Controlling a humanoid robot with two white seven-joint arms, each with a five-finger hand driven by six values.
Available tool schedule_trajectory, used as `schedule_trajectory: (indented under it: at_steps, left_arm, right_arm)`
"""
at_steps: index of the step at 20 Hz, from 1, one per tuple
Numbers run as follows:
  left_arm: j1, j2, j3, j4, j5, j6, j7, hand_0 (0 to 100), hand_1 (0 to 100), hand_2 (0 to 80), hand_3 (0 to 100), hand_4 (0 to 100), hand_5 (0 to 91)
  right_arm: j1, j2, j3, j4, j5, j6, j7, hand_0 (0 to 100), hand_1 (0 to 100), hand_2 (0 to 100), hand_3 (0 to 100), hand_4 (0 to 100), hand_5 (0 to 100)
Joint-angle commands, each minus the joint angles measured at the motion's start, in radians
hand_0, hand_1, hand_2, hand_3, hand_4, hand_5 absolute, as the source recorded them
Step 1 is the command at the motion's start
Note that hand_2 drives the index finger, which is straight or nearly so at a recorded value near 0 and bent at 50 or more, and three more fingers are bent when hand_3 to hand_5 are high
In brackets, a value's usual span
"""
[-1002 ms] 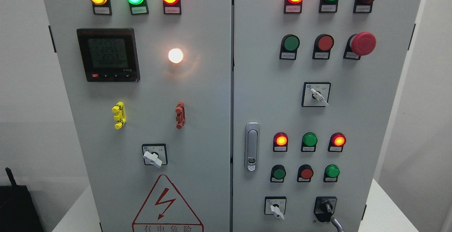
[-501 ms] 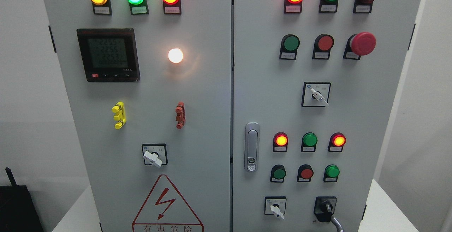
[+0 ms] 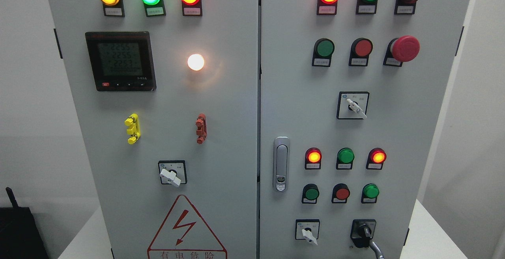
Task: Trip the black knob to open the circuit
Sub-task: 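Raise the right hand up to the black rotary knob, then grip the black knob with the right hand and twist it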
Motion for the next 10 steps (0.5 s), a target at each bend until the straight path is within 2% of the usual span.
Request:
schedule_trajectory:
  at_steps: [1,10]
  left_arm:
    - [-0.002,-0.002,0.001,0.0,0.002,-0.001,0.0,12,39,0.0,0,0,0.0]
    - [-0.002,-0.002,0.001,0.0,0.002,-0.001,0.0,12,39,0.0,0,0,0.0]
  right_arm:
    - [-0.017,-0.003,0.007,-0.028,0.0,-0.004,-0.006,100,85,0,95,90,92]
    - [-0.012,0.001,0.012,-0.029,0.005,-0.004,-0.008,100,85,0,95,90,92]
